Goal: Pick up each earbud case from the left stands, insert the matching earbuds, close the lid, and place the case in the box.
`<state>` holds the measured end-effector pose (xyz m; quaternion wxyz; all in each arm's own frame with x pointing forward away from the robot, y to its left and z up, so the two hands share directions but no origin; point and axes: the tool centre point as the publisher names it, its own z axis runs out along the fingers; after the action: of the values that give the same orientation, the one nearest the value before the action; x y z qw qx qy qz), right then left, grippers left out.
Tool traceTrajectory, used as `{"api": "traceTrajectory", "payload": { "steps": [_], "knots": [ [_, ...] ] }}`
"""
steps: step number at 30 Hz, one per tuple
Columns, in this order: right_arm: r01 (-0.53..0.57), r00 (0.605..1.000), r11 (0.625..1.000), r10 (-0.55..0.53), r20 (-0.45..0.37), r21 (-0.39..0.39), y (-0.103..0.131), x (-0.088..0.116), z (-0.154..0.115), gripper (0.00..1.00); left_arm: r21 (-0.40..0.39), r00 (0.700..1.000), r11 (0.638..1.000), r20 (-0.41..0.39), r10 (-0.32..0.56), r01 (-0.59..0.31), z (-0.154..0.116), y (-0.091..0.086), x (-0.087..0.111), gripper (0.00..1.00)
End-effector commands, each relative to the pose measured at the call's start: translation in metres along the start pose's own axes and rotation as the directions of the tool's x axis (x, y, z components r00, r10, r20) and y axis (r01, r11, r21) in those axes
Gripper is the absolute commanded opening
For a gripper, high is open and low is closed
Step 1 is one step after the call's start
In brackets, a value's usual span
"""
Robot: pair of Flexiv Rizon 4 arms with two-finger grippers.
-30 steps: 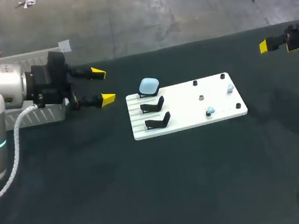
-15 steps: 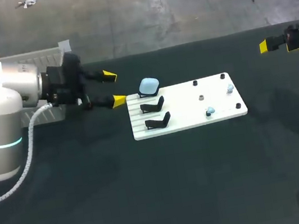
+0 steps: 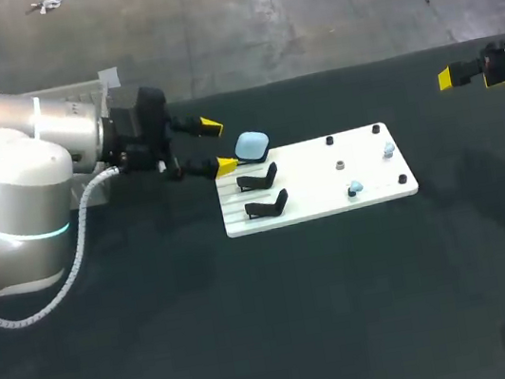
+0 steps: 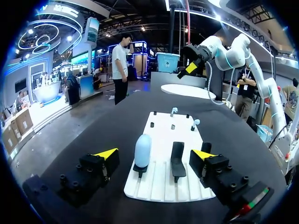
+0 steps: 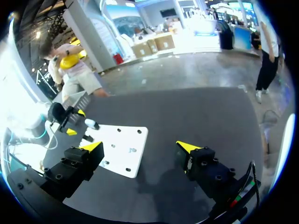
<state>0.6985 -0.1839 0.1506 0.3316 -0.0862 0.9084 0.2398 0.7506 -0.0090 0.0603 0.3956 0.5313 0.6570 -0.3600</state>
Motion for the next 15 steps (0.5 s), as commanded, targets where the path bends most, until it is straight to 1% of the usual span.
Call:
{"api": "traceTrajectory", "payload": {
  "steps": [1, 3, 7, 11, 12, 14, 15],
  "knots": [
    [0.001, 1.0, 1.0, -0.001, 0.0, -0.003, -0.001, 0.0, 0.001, 1.0, 0.039, 1.0, 0.999, 0.012, -0.001, 0.0, 0.01, 0.012, 0.004, 1.0],
    [0.001, 1.0, 1.0, -0.001, 0.0, -0.003, -0.001, 0.0, 0.001, 1.0, 0.043, 1.0, 0.999, 0.012, -0.001, 0.0, 0.012, 0.013, 0.005, 1.0],
    [0.001, 1.0, 1.0, -0.001, 0.0, -0.003, -0.001, 0.0, 0.001, 1.0, 0.065, 1.0, 0.998, 0.017, 0.001, -0.002, 0.018, 0.015, 0.008, 0.92],
    [0.001, 1.0, 1.0, -0.001, 0.0, -0.003, -0.001, 0.0, 0.001, 1.0, 0.077, 1.0, 0.997, 0.014, -0.003, 0.002, 0.021, 0.016, 0.01, 0.92],
    [0.001, 1.0, 1.0, -0.001, 0.0, -0.003, -0.001, 0.0, 0.001, 1.0, 0.082, 1.0, 0.997, 0.013, -0.002, 0.001, 0.022, 0.016, 0.011, 0.87],
    [0.001, 1.0, 1.0, -0.001, 0.0, -0.003, -0.001, 0.0, 0.001, 1.0, 0.087, 1.0, 0.996, 0.015, 0.0, -0.002, 0.025, 0.018, 0.013, 0.82],
    [0.001, 1.0, 1.0, -0.001, 0.0, -0.003, -0.001, 0.0, 0.001, 1.0, 0.091, 1.0, 0.996, 0.019, -0.001, 0.0, 0.026, 0.018, 0.013, 0.83]
  ]
}}
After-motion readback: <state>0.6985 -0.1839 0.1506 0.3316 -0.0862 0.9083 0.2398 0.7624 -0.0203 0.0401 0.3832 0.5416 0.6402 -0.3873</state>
